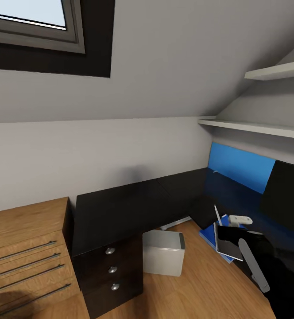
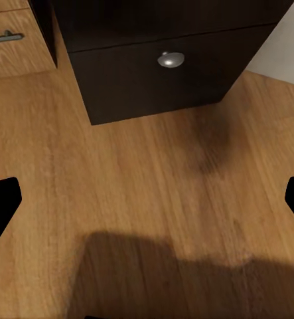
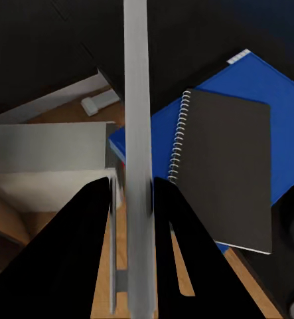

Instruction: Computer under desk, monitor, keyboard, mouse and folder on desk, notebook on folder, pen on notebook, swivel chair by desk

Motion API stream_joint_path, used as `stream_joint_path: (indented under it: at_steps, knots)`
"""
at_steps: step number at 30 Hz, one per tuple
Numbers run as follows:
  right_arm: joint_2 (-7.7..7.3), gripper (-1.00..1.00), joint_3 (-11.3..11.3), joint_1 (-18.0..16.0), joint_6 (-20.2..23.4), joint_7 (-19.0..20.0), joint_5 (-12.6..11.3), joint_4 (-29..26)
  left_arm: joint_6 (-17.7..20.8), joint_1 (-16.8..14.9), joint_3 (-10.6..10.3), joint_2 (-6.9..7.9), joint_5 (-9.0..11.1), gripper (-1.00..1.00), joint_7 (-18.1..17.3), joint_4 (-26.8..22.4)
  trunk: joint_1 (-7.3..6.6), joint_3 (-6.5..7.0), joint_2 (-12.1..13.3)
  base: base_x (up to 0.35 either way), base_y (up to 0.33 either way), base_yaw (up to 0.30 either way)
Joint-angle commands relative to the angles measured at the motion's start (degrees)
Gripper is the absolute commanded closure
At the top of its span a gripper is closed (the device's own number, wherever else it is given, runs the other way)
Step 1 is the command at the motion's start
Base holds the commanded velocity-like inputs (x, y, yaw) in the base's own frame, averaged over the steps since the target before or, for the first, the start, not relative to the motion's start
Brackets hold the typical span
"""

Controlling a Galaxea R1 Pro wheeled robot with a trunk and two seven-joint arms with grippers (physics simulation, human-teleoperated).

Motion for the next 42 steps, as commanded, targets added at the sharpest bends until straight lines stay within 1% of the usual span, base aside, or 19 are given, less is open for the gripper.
stream_joint_path:
  at_steps: [1,7,14,16,19,24,31,36,42]
  knots:
    - [-0.06,1.0,0.1,0.0,0.1,-0.6,-0.7,-0.1,0.4,0.0,0.1,-0.05,-0.2,-1.0,0.0,-0.2,0.01,-0.07,-0.1,0.0,0.0,0.0]
    - [-0.21,1.0,-0.2,0.0,-0.1,-0.5,-0.7,-0.1,0.4,0.0,0.1,-0.06,-0.2,-1.0,0.0,-0.2,0.01,-0.07,-0.1,0.001,-0.025,0.0]
    - [-0.06,1.0,0.0,0.0,-0.3,-0.8,-0.4,0.5,0.4,0.0,0.1,-0.06,-0.2,-1.0,0.0,-0.2,0.01,-0.07,-0.1,0.101,-0.213,0.0]
    - [-0.01,1.0,0.1,-0.1,-0.3,-0.9,-0.3,1.9,0.4,0.0,0.1,-0.06,-0.2,-1.0,0.0,-0.2,0.01,-0.07,-0.1,0.177,-0.27,0.0]
    - [0.02,1.0,0.0,-0.3,-0.3,-1.1,-0.3,5.8,0.4,0.0,0.1,-0.06,-0.2,-1.0,0.0,-0.2,0.01,-0.07,-0.1,0.156,-0.216,0.0]
    - [0.03,1.0,0.0,-1.0,-1.3,-1.2,-0.3,11.2,0.4,0.0,0.1,-0.06,-0.2,-1.0,0.0,-0.2,0.01,-0.07,-0.1,0.052,-0.07,0.0]
    - [0.08,1.0,0.1,-1.8,-3.3,-1.3,-0.3,14.6,0.4,0.0,0.0,-0.06,-0.3,-1.0,0.0,-0.2,0.01,-0.07,-0.1,0.01,-0.014,0.0]
    - [0.99,1.0,0.1,-1.9,-3.8,-1.3,-0.2,15.6,0.4,0.0,0.0,-0.06,-0.3,-1.0,0.0,-0.1,0.01,-0.07,-0.1,0.001,-0.002,0.0]
    - [1.32,1.0,0.1,-2.0,-4.3,-1.2,-0.3,16.1,0.4,0.0,0.0,-0.06,-0.3,-1.0,0.0,0.6,0.01,-0.07,-0.1,0.0,0.0,0.0]
